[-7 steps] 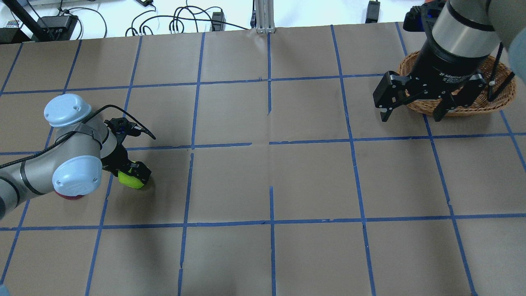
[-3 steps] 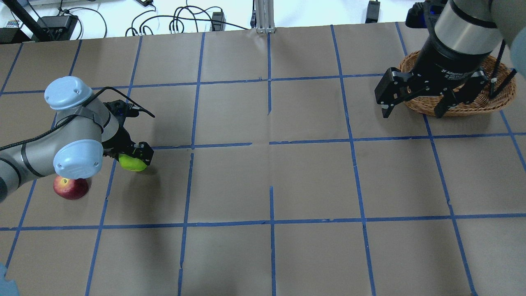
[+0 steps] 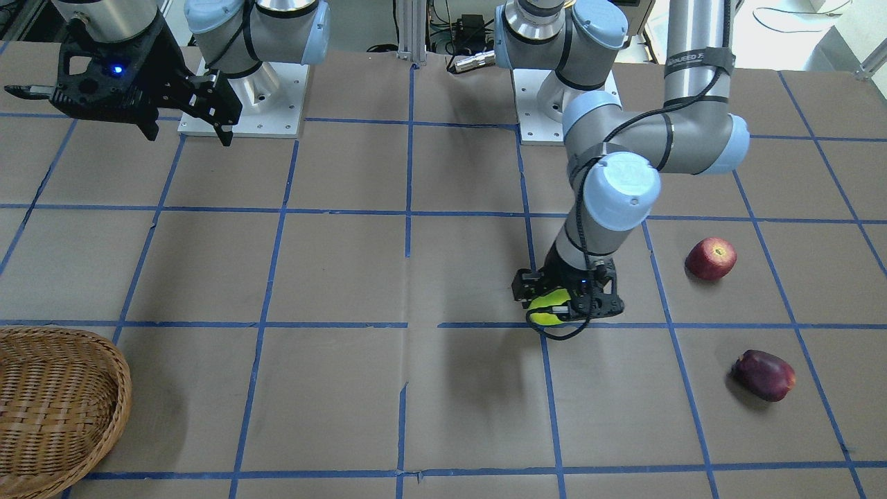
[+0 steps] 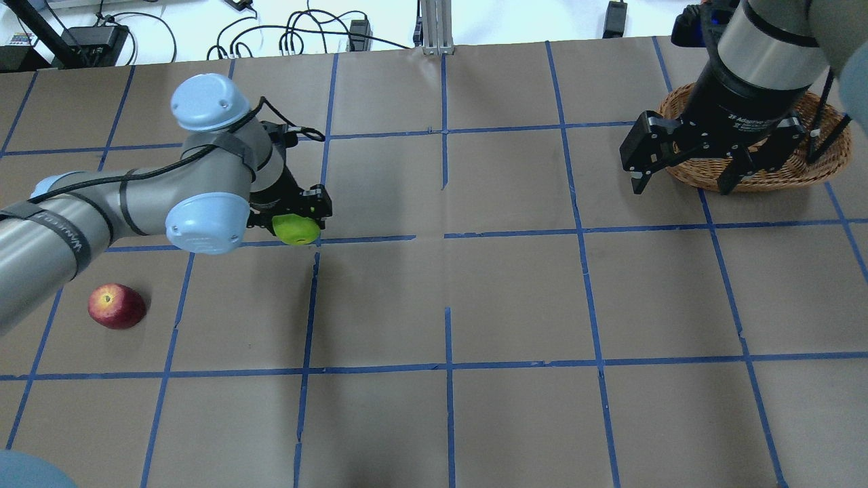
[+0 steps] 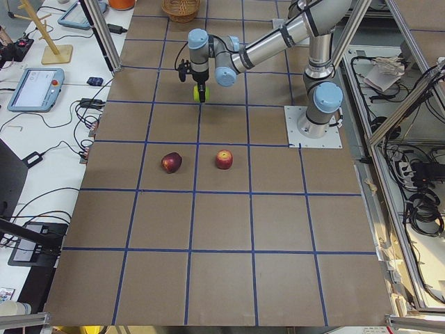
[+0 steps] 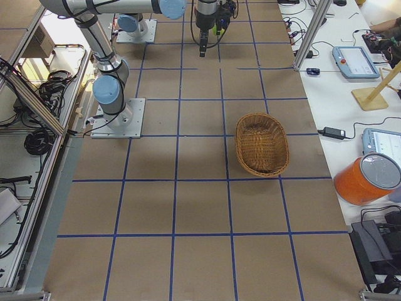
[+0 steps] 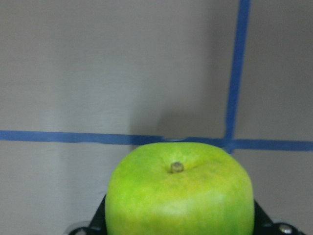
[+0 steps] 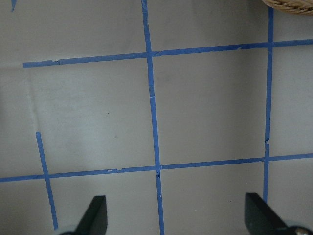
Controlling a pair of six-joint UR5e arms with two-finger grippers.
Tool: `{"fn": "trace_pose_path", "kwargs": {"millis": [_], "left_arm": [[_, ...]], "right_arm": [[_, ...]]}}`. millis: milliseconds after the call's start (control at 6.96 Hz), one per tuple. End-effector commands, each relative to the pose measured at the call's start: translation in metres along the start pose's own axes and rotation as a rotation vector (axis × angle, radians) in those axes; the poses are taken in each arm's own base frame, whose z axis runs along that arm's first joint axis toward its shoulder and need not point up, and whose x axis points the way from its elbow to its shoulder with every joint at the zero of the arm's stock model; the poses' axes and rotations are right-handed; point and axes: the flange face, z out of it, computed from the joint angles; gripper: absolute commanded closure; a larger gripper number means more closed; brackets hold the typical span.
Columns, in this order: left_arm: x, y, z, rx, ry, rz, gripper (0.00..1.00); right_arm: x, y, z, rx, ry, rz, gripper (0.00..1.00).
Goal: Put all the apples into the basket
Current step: 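Carry the green apple to the table center and open the left gripper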
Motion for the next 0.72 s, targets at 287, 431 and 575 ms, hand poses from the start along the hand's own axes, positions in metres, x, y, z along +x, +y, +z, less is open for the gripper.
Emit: {"fn": "trace_pose_path", "kwargs": {"millis": [287,431,575], "left_arm": [[0.172,0.037,0.054,-0.032,0.069,-0.203,0.44],[0.176,0.031,0.065,-0.006,0.088,-0.225,0.43],[0.179,0.032,0.066,0.001,0.099,-0.22,0.01]], "right_arm": [[0.019,-0.052,0.02,0.1,0.02,0.019,0.0],[0.021,-0.081,0.059,0.03,0.021,0.02,0.0],[0.02,-0.096,0.081,-0.013,0.017,0.037,0.0]]}}
